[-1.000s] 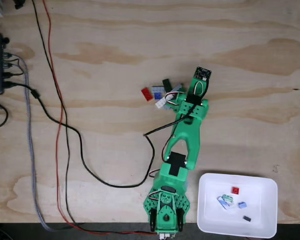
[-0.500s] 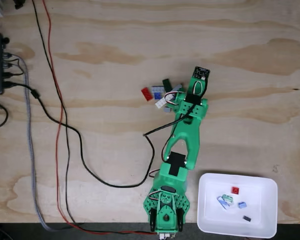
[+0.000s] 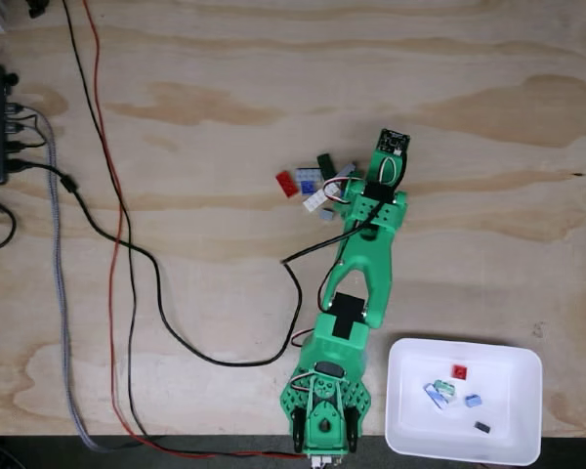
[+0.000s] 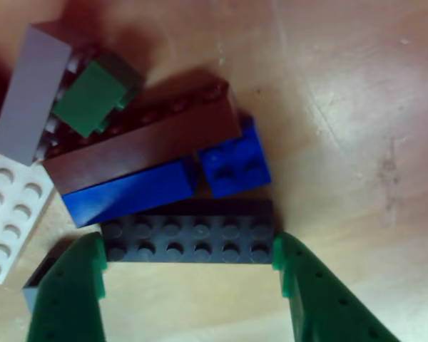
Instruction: Put all lego bricks in the bin.
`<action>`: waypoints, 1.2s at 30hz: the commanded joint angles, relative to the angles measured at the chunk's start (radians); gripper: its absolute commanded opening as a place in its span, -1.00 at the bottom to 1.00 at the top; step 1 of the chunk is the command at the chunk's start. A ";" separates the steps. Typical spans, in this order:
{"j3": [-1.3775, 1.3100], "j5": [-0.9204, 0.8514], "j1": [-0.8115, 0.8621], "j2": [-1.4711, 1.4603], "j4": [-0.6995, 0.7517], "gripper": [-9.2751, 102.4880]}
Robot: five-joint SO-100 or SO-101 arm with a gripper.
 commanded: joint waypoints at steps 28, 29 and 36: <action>-0.012 0.005 0.009 0.078 0.086 -0.22; -0.018 0.002 0.009 0.058 0.084 -0.21; -0.049 -0.002 0.003 -0.006 0.077 -0.21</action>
